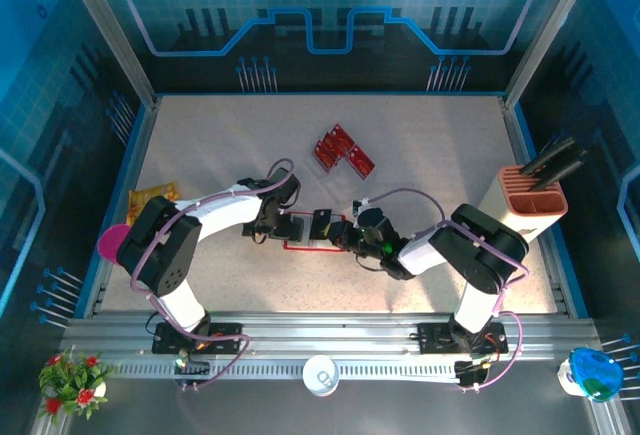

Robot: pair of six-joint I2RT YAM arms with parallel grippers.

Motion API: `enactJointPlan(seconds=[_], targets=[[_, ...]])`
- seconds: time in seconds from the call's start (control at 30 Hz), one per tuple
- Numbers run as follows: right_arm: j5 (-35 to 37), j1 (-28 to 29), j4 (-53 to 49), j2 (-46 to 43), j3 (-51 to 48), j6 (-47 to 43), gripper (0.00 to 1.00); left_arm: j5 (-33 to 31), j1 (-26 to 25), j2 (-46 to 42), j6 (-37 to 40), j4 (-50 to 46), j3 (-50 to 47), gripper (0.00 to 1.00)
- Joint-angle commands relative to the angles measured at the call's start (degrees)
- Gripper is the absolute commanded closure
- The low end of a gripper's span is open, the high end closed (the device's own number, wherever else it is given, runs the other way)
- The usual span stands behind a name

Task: Put the credit cards into the card holder
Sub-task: Insert the credit card into the card slot.

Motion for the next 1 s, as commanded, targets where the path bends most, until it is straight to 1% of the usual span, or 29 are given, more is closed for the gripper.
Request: enactJointPlan(seconds=[0.0,0.57,0.97], targets=[[0.58,0.85,1.25,1.53,-1.01,0.12,1.0,-1.49,0.27,0.24,0.55,-1.66,-1.41,0.01],[-1.34,1.76,1.78,2.55,-1.5,0.21,1.0,-1.66,0.27,0.33,0.53,-1.8,-1.22,0.01],[-1.62,2.02,-1.24,1.25,-1.65,-0.14,1.0,-1.48,0.24,0.42,0.53,-1.79,-1.23,0.01]])
